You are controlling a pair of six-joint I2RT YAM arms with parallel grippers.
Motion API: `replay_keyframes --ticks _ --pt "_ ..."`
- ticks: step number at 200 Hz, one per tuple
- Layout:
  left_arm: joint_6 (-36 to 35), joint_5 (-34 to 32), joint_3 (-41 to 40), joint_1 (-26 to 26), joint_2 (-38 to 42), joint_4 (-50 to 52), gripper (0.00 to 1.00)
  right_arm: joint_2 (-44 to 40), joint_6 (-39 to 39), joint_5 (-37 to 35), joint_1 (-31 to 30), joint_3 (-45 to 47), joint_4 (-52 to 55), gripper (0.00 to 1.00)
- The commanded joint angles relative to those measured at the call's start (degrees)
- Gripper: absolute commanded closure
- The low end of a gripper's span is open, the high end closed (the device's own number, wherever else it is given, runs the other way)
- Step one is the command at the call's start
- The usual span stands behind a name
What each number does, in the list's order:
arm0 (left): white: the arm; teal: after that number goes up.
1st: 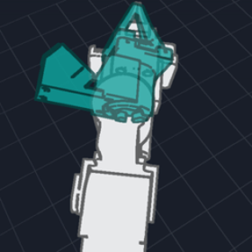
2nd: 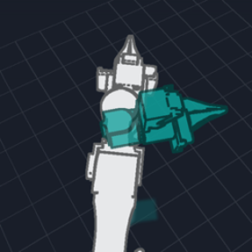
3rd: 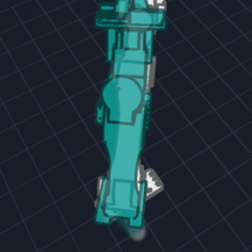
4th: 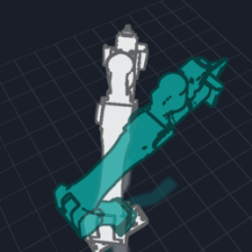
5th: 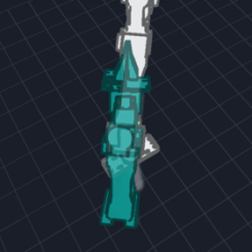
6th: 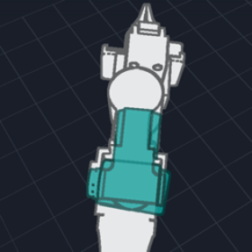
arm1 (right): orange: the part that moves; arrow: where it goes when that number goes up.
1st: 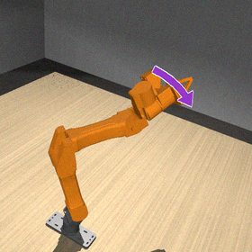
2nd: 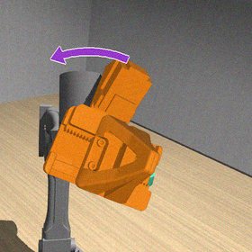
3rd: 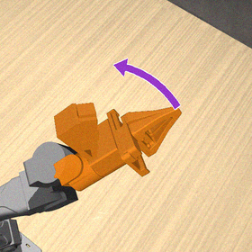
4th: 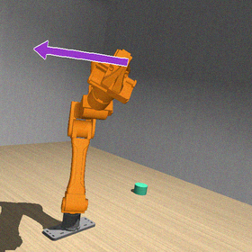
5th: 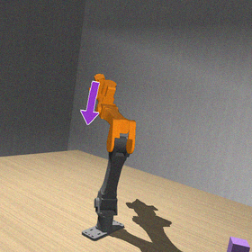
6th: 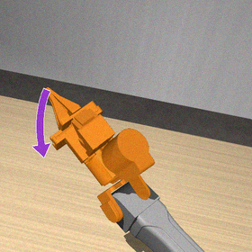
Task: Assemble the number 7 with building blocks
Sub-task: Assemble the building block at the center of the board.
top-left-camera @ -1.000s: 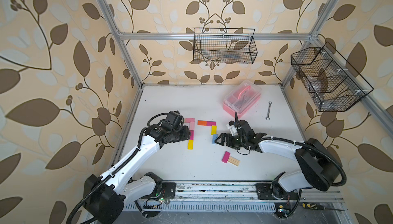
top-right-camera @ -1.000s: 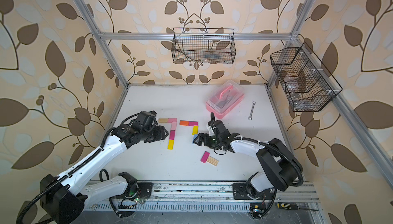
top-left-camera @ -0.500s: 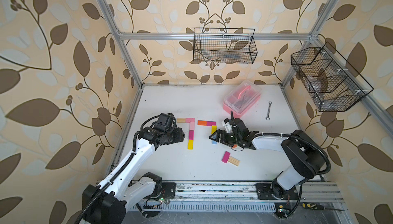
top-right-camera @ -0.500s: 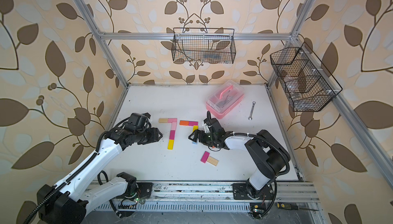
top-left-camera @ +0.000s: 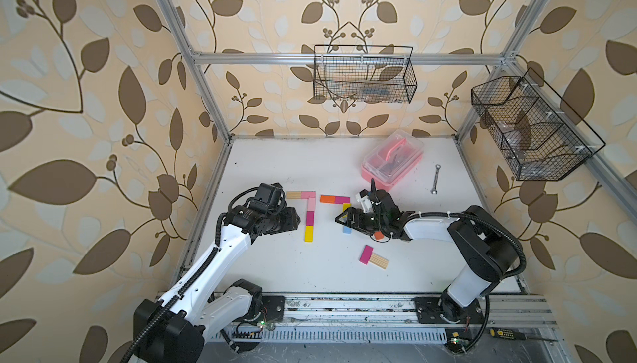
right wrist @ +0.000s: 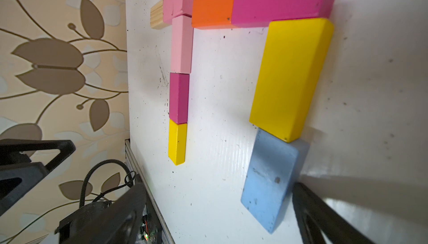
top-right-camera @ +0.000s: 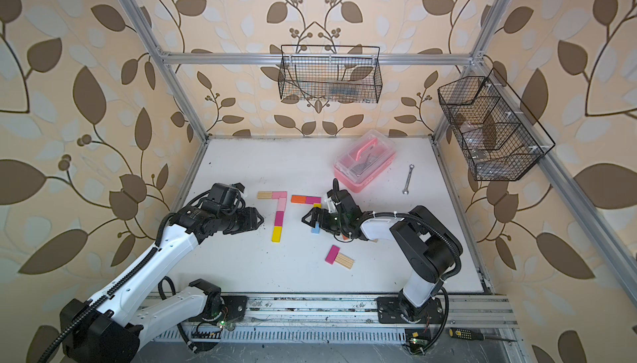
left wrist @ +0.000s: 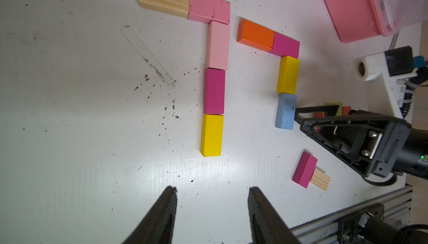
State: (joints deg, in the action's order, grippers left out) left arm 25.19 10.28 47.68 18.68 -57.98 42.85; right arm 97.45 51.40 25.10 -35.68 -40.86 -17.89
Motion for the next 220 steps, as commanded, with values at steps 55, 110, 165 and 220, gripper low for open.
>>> replay_keyframes --ticks 55,110,165,220 --pt "-0.9 0.4 -0.3 -0.3 0.7 0.3 0.48 2.3 1.5 -0.2 -0.5 -0.3 0.7 0.0" --pt "-1.0 0.4 -0.4 -0.3 0.8 0.3 0.48 3.1 2.9 -0.2 -1.0 0.1 -1.1 0.0" --pt "-1.0 0.6 -0.5 -0.3 0.8 0.2 0.48 -1.4 1.6 -3.3 0.6 1.4 2.3 0.0" --pt "-2.8 5.0 -0.5 -0.3 -0.2 -1.2 0.47 -18.6 -9.0 -9.4 6.2 -0.8 23.1 0.01"
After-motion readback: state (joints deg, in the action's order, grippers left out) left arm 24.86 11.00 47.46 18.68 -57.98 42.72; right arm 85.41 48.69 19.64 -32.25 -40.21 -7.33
